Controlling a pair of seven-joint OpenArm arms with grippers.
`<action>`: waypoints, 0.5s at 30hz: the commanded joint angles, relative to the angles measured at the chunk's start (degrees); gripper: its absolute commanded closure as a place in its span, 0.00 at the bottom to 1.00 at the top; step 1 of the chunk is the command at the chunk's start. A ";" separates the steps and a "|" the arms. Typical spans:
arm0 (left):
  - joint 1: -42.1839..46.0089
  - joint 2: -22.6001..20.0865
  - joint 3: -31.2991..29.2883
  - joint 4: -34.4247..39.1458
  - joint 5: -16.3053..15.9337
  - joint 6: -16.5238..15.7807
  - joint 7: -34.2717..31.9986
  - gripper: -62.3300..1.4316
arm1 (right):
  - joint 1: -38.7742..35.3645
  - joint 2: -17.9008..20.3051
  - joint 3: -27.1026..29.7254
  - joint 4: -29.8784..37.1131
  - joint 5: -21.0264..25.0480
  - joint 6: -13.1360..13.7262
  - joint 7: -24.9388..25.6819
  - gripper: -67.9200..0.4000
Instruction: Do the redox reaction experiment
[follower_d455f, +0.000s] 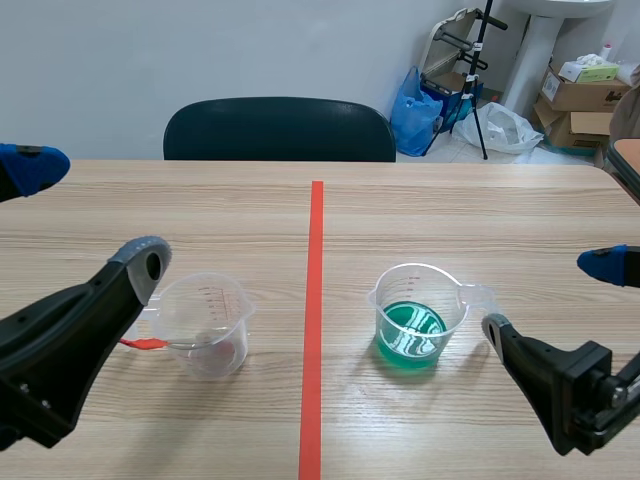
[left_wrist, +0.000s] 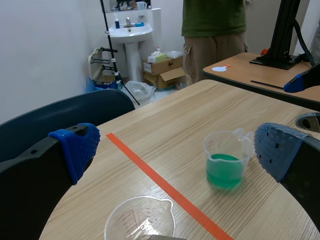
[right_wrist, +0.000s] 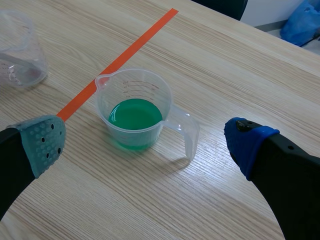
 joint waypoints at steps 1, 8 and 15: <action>0.28 0.11 -0.24 0.57 -1.66 -0.07 -0.17 0.00 | -0.13 0.44 0.42 0.96 0.22 -0.22 1.03 0.00; 0.28 0.11 -0.24 0.57 -1.66 -0.09 -0.17 0.00 | -0.13 0.44 0.42 0.96 0.20 -0.22 -1.25 0.00; 0.26 0.11 -0.24 0.57 -1.66 -0.09 -0.17 0.00 | -0.13 0.44 0.42 0.96 0.20 -0.22 -1.60 0.00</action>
